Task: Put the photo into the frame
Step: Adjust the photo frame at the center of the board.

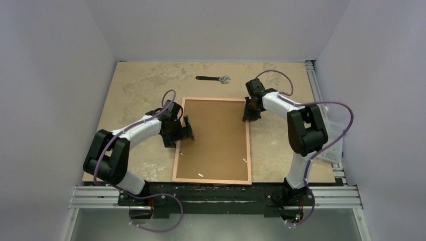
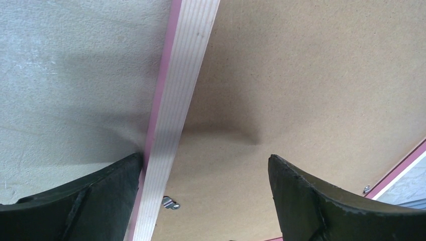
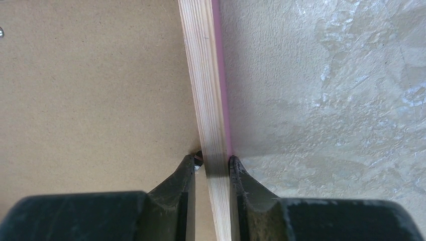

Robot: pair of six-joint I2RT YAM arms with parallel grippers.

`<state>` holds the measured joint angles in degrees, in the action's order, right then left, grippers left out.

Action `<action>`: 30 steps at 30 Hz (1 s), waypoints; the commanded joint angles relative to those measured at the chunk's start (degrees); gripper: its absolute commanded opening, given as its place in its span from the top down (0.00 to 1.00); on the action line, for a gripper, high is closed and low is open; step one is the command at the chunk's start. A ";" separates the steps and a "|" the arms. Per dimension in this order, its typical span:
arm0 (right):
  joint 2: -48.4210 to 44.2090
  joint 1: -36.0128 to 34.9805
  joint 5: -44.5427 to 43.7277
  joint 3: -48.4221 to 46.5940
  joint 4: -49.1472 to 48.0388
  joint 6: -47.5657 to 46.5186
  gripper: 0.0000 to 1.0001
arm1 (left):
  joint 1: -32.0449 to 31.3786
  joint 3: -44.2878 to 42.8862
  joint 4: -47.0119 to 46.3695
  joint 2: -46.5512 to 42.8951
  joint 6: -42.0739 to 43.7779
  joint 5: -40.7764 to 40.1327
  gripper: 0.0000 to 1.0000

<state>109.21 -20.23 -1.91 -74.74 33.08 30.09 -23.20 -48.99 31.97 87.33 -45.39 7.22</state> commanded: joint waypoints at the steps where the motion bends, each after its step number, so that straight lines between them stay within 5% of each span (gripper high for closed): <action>1: -0.04 0.90 1.19 4.11 -2.07 1.06 1.00 | -0.44 0.87 -0.44 2.38 1.60 -2.36 0.08; 12: -9.91 13.45 15.46 20.91 -13.98 7.73 1.00 | -1.99 -4.31 5.27 0.08 1.44 -7.66 0.08; 24: -22.32 15.44 14.95 37.03 -26.45 21.42 1.00 | -5.12 -7.68 15.90 -9.52 0.29 -13.83 0.07; 30: -24.18 15.50 16.08 41.80 -32.32 27.27 1.00 | -6.26 -2.22 18.84 -15.93 -6.06 -11.59 0.08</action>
<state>85.17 -5.13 14.28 -36.34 2.46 49.30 -28.42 -54.43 47.75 76.34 -46.50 -4.78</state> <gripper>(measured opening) 0.191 0.927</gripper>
